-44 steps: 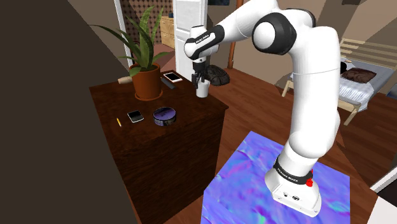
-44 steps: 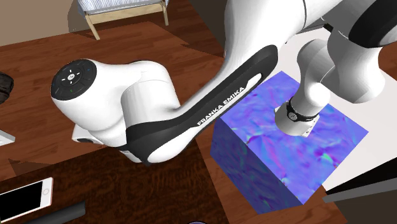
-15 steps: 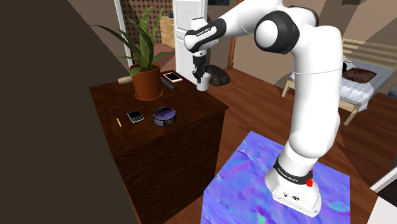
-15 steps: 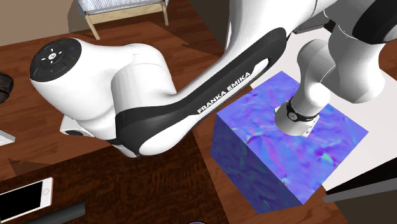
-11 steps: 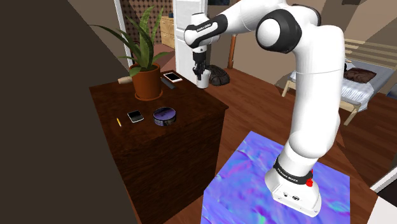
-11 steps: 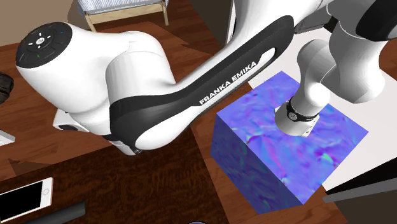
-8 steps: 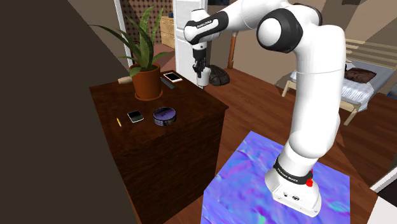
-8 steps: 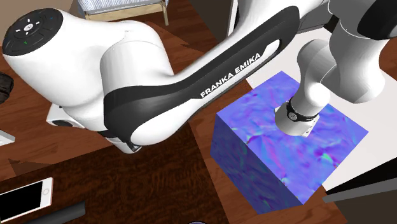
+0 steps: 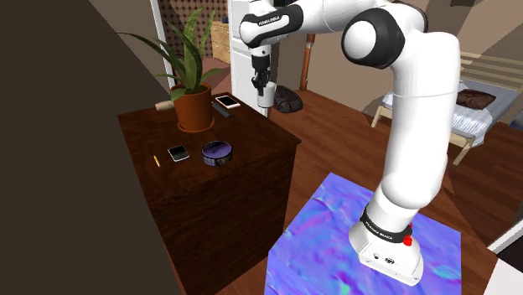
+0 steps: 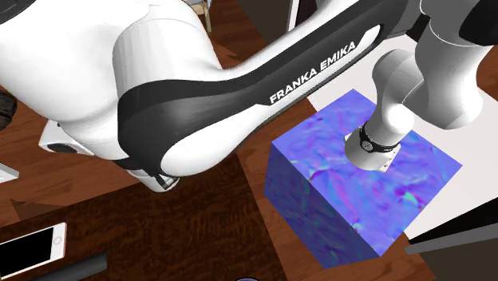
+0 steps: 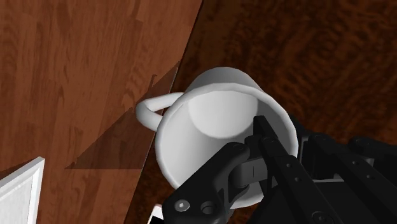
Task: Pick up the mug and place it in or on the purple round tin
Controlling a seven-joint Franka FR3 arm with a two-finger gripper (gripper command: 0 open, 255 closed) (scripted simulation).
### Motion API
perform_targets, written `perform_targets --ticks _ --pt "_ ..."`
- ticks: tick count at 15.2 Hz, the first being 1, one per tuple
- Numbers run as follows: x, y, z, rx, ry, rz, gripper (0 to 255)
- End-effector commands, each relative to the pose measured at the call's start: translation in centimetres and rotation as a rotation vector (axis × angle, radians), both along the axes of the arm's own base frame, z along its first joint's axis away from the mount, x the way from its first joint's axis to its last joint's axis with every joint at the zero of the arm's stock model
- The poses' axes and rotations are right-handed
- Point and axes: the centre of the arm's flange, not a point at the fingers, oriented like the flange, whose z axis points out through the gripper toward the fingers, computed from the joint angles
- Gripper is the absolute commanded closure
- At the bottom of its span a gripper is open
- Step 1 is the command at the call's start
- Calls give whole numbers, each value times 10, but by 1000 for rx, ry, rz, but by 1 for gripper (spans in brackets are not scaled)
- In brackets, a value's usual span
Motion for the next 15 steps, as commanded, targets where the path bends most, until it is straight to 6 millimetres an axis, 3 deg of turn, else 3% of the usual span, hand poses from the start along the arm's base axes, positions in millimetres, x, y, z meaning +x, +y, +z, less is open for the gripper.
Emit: perform_targets --ticks 1,15 --pt "-1 23 3 0 0 0 255" --pt "-4 207 21 0 0 0 255"
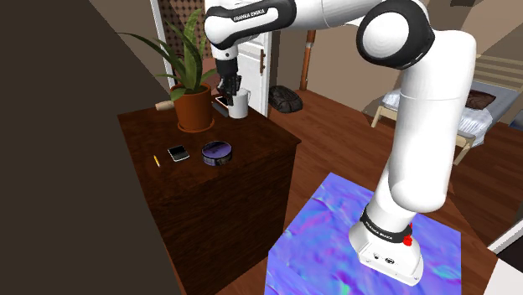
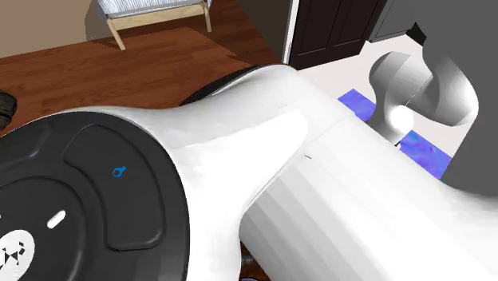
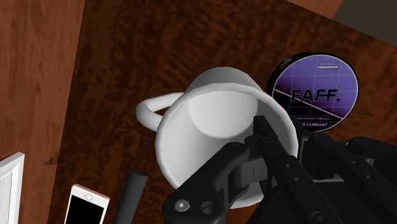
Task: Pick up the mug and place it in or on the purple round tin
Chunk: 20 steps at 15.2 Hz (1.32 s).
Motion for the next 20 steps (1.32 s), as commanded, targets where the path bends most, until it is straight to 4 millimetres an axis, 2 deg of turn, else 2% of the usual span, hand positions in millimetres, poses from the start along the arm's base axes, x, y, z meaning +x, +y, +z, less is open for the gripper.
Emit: perform_targets --ticks 1,8,9,20 --pt "-2 24 4 0 0 -1 255" --pt "-3 116 13 0 0 -1 255" --pt "-3 118 13 0 0 -1 255" --pt "-3 118 -45 0 0 -1 255"
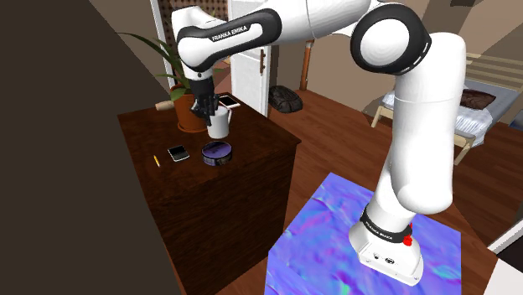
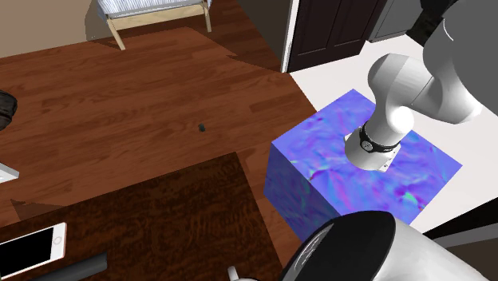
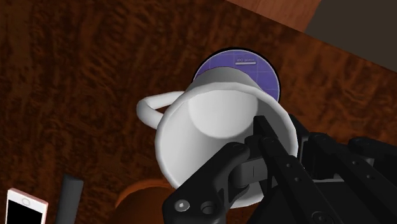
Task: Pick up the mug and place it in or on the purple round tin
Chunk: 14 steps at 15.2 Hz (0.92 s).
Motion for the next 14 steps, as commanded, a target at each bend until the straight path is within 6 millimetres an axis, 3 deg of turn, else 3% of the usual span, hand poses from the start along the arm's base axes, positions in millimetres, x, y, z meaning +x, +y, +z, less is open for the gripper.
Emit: perform_targets --ticks 1,8,14 --pt "1 -1 -11 0 -1 0 255" --pt "1 -1 -49 0 -1 0 255" --pt "1 -1 -49 0 -1 0 255"
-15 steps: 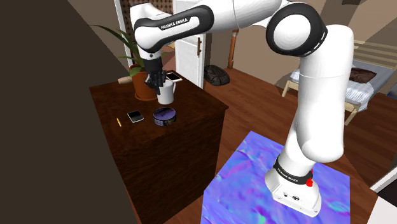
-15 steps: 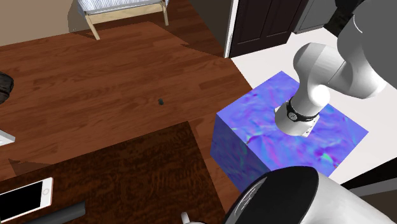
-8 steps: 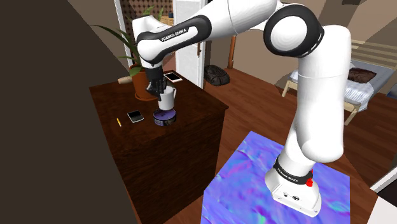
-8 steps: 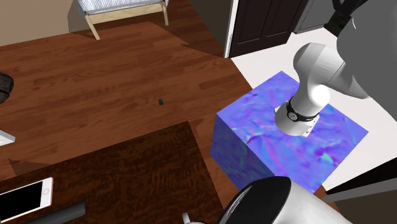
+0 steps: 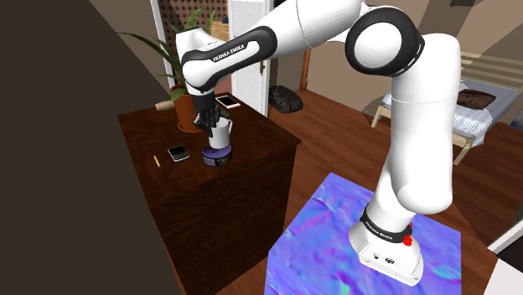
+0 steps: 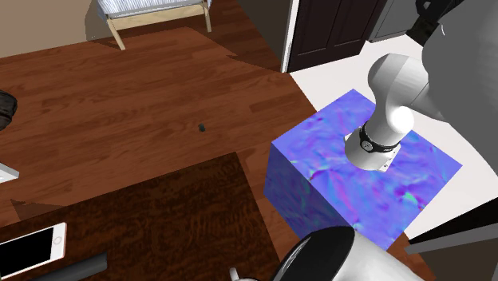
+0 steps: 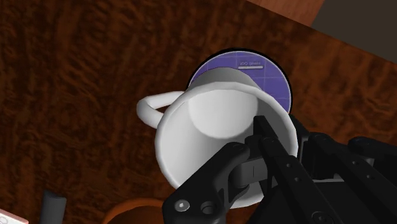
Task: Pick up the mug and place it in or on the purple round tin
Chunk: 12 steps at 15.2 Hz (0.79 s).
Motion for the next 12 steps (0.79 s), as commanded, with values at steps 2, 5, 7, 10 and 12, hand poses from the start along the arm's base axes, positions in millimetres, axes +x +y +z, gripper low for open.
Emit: perform_targets --ticks 2,5,7,10,12 --pt "0 0 0 0 0 0 0" --pt "0 0 0 0 0 0 0" --pt "0 0 0 0 0 0 0" --pt "1 3 40 0 0 0 0" --pt "1 4 50 0 0 0 0"
